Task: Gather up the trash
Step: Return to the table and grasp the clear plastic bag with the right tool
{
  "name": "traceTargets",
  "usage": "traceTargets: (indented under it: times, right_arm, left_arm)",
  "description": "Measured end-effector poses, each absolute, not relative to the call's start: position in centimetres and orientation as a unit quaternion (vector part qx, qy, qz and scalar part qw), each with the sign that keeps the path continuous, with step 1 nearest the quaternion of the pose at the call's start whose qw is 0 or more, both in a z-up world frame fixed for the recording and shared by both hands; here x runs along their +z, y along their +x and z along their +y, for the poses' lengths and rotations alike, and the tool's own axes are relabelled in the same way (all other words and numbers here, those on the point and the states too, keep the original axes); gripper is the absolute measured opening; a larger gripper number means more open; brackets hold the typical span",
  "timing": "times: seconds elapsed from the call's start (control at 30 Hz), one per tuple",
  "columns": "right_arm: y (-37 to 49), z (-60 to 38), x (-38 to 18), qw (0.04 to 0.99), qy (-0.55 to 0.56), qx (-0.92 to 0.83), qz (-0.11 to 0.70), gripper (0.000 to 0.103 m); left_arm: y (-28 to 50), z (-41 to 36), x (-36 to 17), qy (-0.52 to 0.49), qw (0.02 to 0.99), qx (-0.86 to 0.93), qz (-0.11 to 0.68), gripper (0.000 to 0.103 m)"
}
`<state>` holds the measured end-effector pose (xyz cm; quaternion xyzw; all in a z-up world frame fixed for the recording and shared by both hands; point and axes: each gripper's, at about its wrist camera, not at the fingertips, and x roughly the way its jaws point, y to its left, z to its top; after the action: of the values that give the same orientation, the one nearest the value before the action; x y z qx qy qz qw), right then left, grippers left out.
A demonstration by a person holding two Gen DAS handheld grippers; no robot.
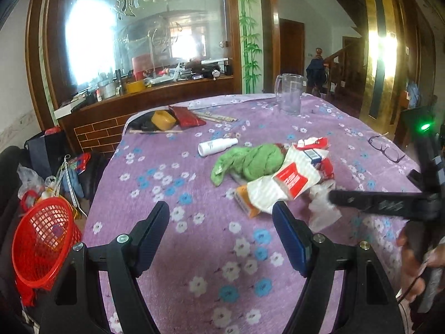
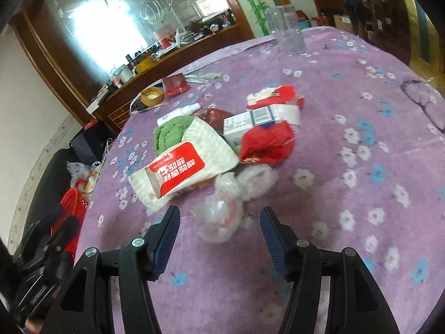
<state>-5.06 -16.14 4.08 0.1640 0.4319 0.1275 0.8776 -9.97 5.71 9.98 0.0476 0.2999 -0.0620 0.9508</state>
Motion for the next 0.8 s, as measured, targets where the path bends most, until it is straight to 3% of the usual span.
traceTargets:
  times: [0.63, 0.67, 0.7, 0.8]
  right_arm:
    - [-2.1, -13.6, 0.7, 0.876, 0.107, 0.081, 0.464, 0.063]
    - [-2.0, -13.7, 0.5, 0.876, 0.107, 0.078, 0.464, 0.058]
    - [-2.1, -13.9, 0.3, 0.875, 0.107, 0.076, 0.466, 0.039]
    - [-2.5, -14.8, 0.3, 0.874, 0.113, 0.083, 0.464, 0.034]
  left_arm:
    - [-6.1, 2.7, 8.8, 0.072, 0.938, -0.078, 0.329, 0.077]
    - [-5.9, 2.4, 8.7, 0.074, 0.938, -0.079, 0.331, 0.077]
    - [-5.6, 2.2, 8.6, 0.076, 0.937, -0.08, 0.332, 0.077]
    - [-4.6, 1.2, 8.0, 0.083, 0.931, -0.089, 0.343, 0.078]
